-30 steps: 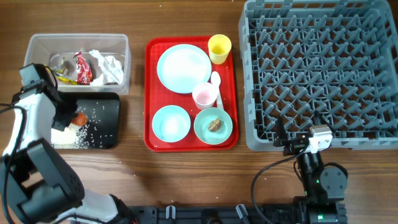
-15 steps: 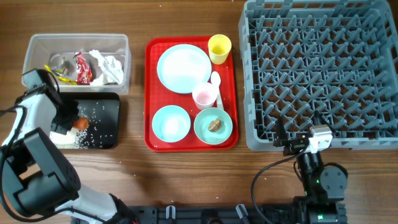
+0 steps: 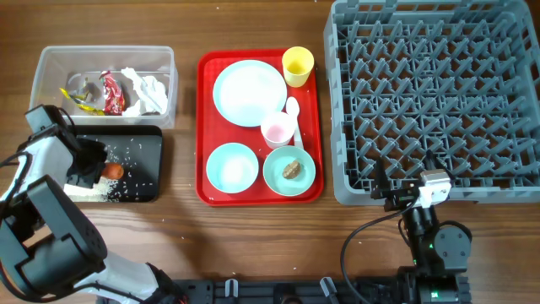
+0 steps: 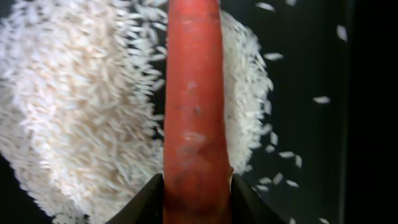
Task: Sort waste into correct bins and load items into the dishwasher rack
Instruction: 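Move the left gripper back toward the red tray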
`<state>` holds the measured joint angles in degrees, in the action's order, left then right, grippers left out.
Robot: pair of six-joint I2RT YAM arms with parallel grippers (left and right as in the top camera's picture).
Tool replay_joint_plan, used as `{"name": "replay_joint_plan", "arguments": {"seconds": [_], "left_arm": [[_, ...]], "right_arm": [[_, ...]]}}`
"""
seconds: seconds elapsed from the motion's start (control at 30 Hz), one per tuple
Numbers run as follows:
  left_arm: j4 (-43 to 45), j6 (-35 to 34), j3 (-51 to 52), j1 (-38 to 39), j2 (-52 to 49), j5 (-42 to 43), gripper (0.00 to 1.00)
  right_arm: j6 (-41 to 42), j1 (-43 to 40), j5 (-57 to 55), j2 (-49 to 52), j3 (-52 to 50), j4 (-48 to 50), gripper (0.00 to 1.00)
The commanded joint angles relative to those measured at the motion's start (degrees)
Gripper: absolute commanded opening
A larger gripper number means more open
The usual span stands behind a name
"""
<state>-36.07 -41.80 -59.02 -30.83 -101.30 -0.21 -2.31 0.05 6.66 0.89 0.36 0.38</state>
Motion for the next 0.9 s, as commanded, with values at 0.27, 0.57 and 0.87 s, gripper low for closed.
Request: {"name": "replay_joint_plan", "arguments": {"seconds": [0.27,0.57,0.87], "left_arm": [[-2.75,2.60,-2.95,-0.11,13.44,2.84,0.49],[-4.04,9.16,-4.00,5.60,26.51,14.16,0.24],[-4.52,14.99,-10.03,29.49,28.30,17.94,0.36]], "right_arm": [[-0.57,-0.28,0.90,-0.46,-0.07,0.15,0.99],[-0.55,-0.28,0.92,-0.46,-0.07,0.15,1.00],[-0.55,-0.28,0.90,-0.46,-0.07,0.15,1.00]]}}
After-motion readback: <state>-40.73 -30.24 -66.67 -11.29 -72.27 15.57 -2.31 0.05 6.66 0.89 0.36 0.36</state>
